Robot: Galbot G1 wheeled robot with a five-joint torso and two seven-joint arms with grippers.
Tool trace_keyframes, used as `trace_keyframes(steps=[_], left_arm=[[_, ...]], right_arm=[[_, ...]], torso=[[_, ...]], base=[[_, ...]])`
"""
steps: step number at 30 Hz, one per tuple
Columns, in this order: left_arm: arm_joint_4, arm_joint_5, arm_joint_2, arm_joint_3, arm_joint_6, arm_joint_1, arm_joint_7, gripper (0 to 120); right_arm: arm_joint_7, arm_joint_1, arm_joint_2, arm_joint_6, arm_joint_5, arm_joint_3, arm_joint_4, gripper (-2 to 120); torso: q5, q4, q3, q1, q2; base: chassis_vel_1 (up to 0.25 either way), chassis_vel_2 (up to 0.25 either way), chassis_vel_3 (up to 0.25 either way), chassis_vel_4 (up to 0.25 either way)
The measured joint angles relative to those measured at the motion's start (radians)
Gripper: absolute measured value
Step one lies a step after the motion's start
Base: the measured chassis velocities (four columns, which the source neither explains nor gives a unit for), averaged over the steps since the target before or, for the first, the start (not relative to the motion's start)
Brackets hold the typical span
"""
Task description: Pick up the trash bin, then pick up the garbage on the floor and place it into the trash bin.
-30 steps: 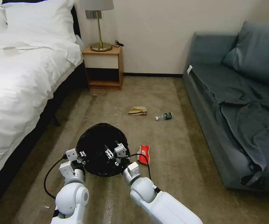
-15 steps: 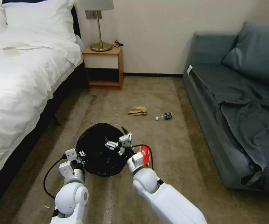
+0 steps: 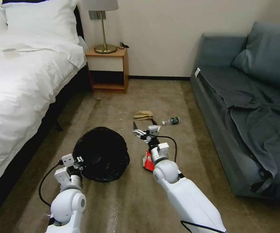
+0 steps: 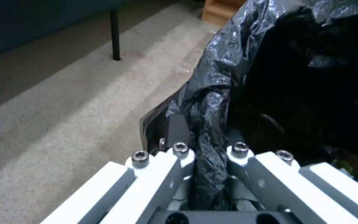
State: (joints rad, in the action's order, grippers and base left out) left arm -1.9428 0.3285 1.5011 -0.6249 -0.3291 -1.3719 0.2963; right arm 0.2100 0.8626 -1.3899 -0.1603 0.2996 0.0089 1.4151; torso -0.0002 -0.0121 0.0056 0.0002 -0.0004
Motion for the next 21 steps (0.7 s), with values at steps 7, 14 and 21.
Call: trace_keyframes(steps=[7,14,21], left_arm=[[0.001,0.001,-0.002,-0.020,0.000,-0.003,-0.014,3],[0.001,0.004,-0.007,-0.023,-0.004,0.001,-0.017,3],[0.010,0.006,-0.003,-0.026,-0.004,0.006,-0.019,3]], right_arm=[[-0.006,-0.001,-0.026,-0.025,-0.040,0.042,-0.097,100],[-0.020,-0.016,-0.068,-0.027,-0.075,0.086,-0.230,100],[-0.055,-0.087,-0.166,-0.092,-0.164,0.130,-0.478,100]], torso=[[0.0001,0.0001,0.000,0.000,0.000],[0.0000,0.0000,0.000,0.000,0.000],[-0.0002,0.0001,0.000,0.000,0.000]], base=[[0.000,0.000,0.000,0.000],[0.000,0.000,0.000,0.000],[0.000,0.000,0.000,0.000]])
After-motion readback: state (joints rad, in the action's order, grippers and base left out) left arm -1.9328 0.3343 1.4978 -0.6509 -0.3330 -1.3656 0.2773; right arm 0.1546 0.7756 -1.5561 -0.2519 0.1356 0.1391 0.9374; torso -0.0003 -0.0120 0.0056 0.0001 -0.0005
